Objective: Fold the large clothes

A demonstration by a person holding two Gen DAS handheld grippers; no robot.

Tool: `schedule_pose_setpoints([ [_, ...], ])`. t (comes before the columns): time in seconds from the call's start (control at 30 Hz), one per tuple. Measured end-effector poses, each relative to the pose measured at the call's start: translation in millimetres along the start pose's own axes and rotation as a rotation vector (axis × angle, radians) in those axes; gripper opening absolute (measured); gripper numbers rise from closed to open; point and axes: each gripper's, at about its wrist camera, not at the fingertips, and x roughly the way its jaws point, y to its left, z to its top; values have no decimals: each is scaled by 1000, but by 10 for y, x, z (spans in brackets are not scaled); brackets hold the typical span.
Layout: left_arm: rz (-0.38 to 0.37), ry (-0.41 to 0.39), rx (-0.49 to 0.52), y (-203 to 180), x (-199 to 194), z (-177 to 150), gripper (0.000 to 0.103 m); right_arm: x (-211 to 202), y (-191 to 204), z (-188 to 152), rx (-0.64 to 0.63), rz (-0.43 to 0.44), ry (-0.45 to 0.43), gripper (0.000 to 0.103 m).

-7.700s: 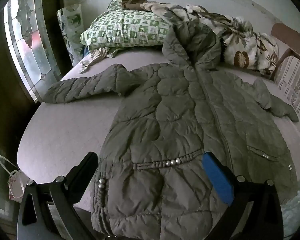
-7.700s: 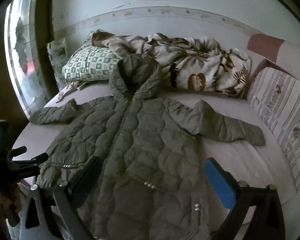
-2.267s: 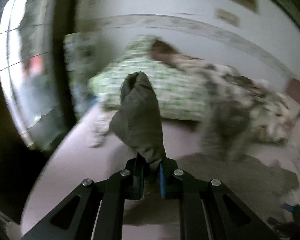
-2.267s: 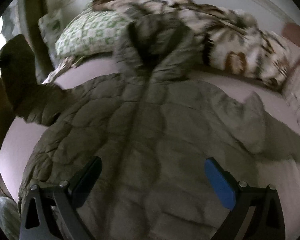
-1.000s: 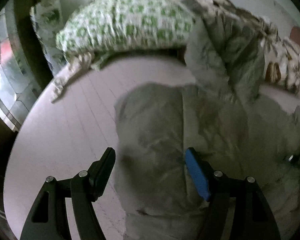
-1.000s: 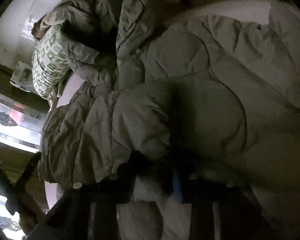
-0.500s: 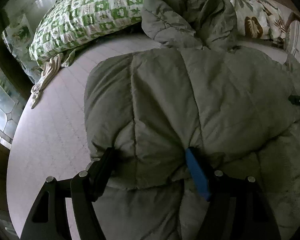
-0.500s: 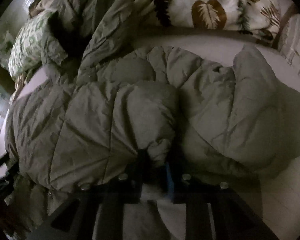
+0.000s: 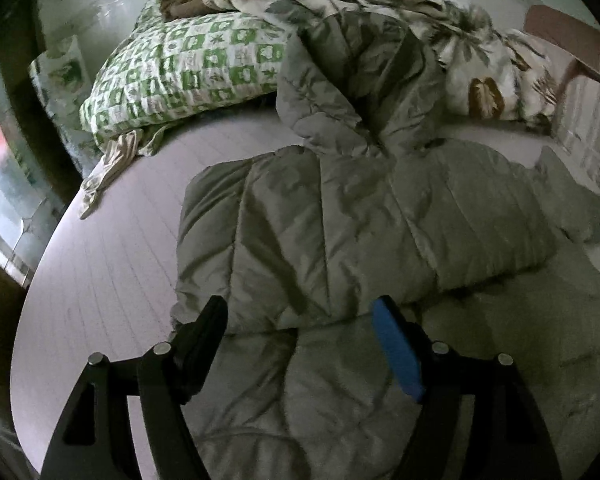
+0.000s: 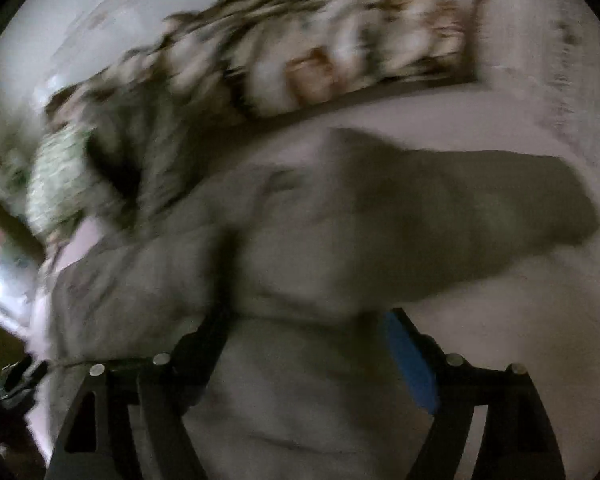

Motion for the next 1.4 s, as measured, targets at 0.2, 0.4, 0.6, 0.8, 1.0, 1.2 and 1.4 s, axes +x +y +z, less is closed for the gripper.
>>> schedule_pose_setpoints([
  [0.2,5,28,11,-217,36,99,76,-187,-1013,-19,172,-95,7,83],
  [0.4,-22,22,4,-276,-94,118,76,-365,-1706,165,246,-167,-13,83],
  [0.6,-17,-6,6,-268,-260,41,76,-350,-2422,411,369,-241,-24,83],
  [0.8,1,-6,16,-218,-336,5,76,-26,-2908,556,528,-237,-22,83],
  [1.0,35,6,7,-115,-359,-72,76,362,-2966,690,528,-191,20,48],
  [1.2,47,1,24,-89,-430,-230,76,180,-2684,777,461,-160,-57,21],
  [1.4,35,-17,24,-25,-578,-357,76,-419,-2014,926,258,-101,-187,19],
])
